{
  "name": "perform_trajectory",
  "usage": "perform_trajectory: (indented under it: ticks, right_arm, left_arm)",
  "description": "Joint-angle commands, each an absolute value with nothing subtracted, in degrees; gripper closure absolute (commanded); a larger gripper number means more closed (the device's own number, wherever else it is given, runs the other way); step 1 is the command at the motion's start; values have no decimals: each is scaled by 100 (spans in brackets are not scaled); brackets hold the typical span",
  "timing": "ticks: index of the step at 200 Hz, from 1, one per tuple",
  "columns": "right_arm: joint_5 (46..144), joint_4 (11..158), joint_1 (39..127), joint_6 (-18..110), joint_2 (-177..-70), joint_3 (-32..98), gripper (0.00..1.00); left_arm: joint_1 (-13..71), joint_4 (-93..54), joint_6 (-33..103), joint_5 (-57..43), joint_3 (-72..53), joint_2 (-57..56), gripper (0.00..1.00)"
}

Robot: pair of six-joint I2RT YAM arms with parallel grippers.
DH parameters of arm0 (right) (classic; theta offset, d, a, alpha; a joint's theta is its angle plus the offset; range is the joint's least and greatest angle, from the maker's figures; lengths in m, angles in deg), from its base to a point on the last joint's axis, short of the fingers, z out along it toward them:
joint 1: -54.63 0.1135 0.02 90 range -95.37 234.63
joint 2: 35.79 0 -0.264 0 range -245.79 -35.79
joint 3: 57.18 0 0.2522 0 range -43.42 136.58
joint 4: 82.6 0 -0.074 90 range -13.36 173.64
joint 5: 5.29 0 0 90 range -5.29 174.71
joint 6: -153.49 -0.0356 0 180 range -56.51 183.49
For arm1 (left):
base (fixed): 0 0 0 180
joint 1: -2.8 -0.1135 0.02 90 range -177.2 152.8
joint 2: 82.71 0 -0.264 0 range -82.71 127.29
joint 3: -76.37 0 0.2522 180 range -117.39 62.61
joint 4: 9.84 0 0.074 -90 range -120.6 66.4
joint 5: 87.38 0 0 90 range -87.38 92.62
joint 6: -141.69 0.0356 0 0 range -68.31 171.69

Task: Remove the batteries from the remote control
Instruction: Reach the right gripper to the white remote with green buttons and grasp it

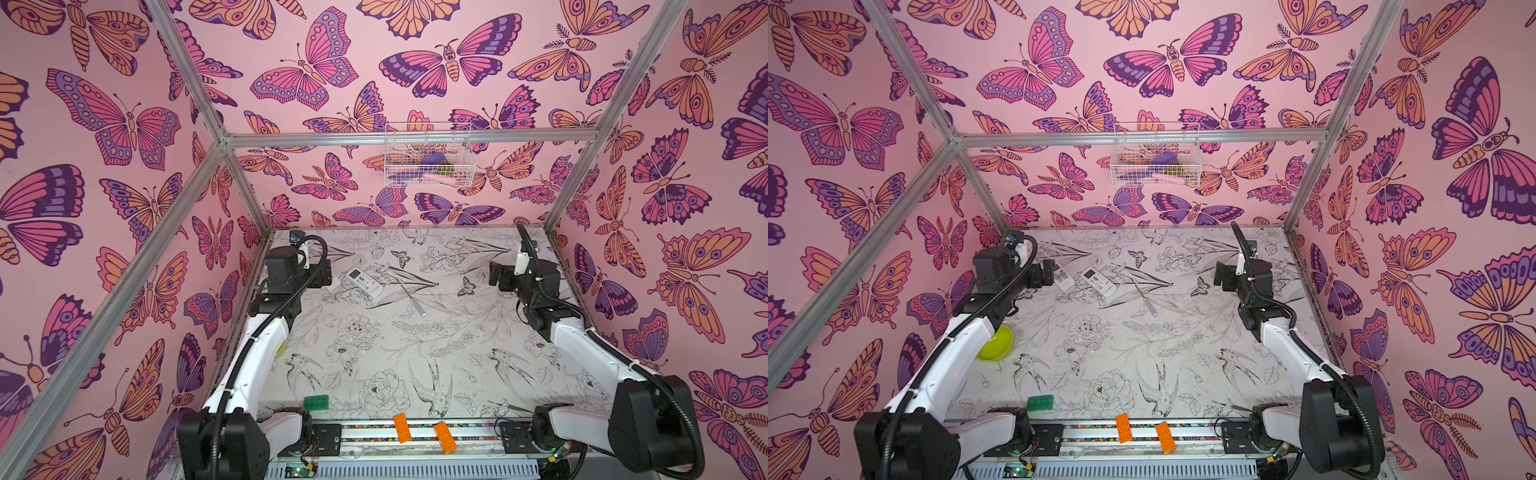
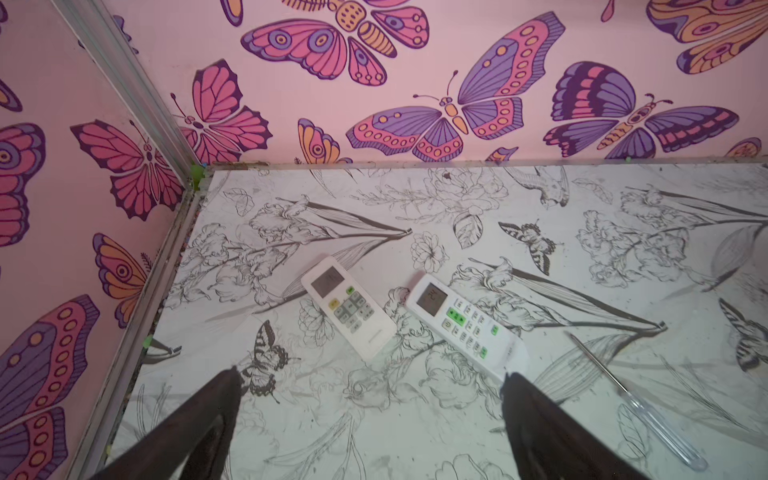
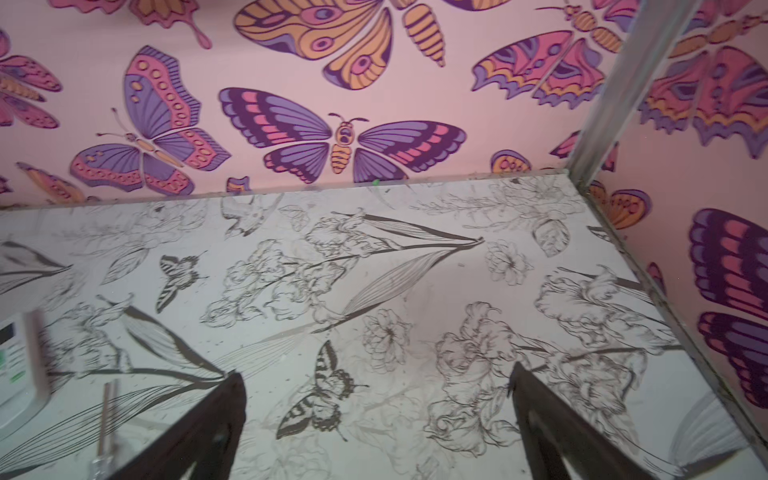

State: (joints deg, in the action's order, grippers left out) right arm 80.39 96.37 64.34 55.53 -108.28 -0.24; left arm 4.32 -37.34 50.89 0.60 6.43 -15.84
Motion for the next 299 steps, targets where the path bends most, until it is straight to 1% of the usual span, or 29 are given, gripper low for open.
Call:
perform_trajectory:
  ticks: [1, 22, 49, 70, 91, 137, 164, 198, 291, 299]
  right_arm:
    - [8131, 8734, 6948, 5487, -11111, 515, 1]
    - [8186, 8498, 7380, 5471, -11616, 1028, 1]
    - [8409, 8351, 7986, 5591, -12476, 1844, 1]
    - [8493, 7979, 8505, 5785, -13312, 2682, 1]
    - [8512, 8020, 8973, 5796, -14027, 3236, 1]
    - [8752, 7634, 9651, 5731, -15595, 4638, 1]
    - [8892, 7300, 9851, 5829, -16169, 5310, 1]
    - [8982, 7246, 9908, 5737, -16644, 5723, 1]
    - [8765, 6576, 9955, 5620, -17801, 6935, 0]
    - [8737, 6452, 9973, 5637, -17877, 7051, 1]
  left_arm:
    - [437, -4912, 4897, -189, 704, -1863, 1]
    - [333, -4943, 4868, -584, 930, -2072, 1]
    - [132, -4776, 4739, -786, 1304, -2252, 1]
    - [65, -4690, 4635, -795, 1392, -2224, 1]
    - [60, -4572, 4513, -770, 1499, -2233, 1]
    - [53, -4379, 4500, -878, 1669, -2231, 1]
    - [35, -4381, 4513, -860, 1638, -2224, 1]
    - [34, -4312, 4528, -907, 1691, -2224, 1]
    - [42, -4293, 4543, -994, 1682, -2224, 1]
    - [43, -4293, 4554, -963, 1665, -2207, 1]
